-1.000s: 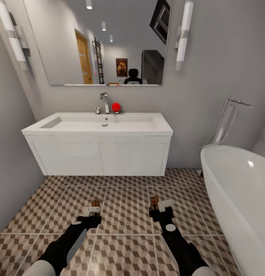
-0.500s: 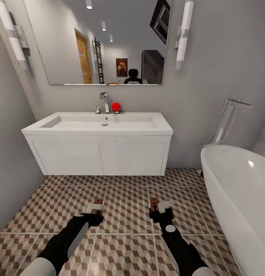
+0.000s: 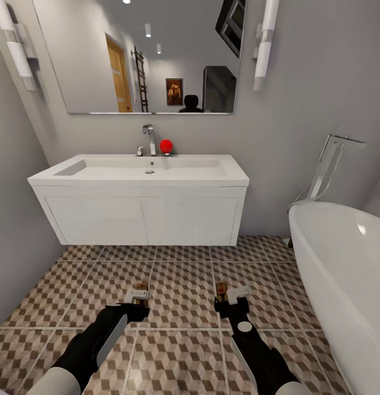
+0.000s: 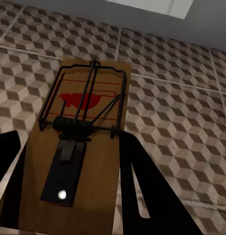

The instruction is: Take the four mousetraps from the cabinet in the bathroom and place them on the bathroom floor. Make sure all four end up on the same floor surface, and ensure that at least two of them are either under or directly next to the same bathroom sink.

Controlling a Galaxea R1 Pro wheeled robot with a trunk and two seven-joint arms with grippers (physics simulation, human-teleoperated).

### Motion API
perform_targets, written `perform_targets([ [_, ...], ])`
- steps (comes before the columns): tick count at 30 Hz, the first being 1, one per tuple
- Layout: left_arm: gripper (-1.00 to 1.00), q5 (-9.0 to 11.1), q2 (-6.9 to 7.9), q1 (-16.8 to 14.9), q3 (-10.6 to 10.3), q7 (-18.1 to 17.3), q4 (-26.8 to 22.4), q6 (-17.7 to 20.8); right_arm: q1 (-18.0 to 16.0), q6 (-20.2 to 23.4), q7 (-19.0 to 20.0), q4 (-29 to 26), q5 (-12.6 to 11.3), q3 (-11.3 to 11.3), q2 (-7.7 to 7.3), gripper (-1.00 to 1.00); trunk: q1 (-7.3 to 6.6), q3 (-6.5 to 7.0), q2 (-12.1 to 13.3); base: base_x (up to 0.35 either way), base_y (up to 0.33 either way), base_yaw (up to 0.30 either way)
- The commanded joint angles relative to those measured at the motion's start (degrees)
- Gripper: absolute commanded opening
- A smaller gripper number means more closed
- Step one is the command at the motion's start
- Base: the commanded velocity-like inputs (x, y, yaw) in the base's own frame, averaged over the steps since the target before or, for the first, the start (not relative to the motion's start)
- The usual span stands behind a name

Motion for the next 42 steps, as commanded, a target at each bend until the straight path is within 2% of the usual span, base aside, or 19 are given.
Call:
perform_targets([
  [1, -1.0, 0.46, 0.08, -0.04, -0.26, 0.6, -0.04, 0.21, -0.02, 0.48, -0.15, -0.11, 0.45, 0.14, -0.03, -1.0, 0.22, -0.33, -0.44, 0.0, 0.0, 0.0],
  [42, -1.0, 0.4, 0.04, -0.04, -0.28, 0.6, 0.02, 0.22, -0.02, 0.48, -0.15, -0.13, 0.49, 0.22, 0.04, -1.0, 9.22, -11.45, -16.89, 0.0, 0.0, 0.0],
])
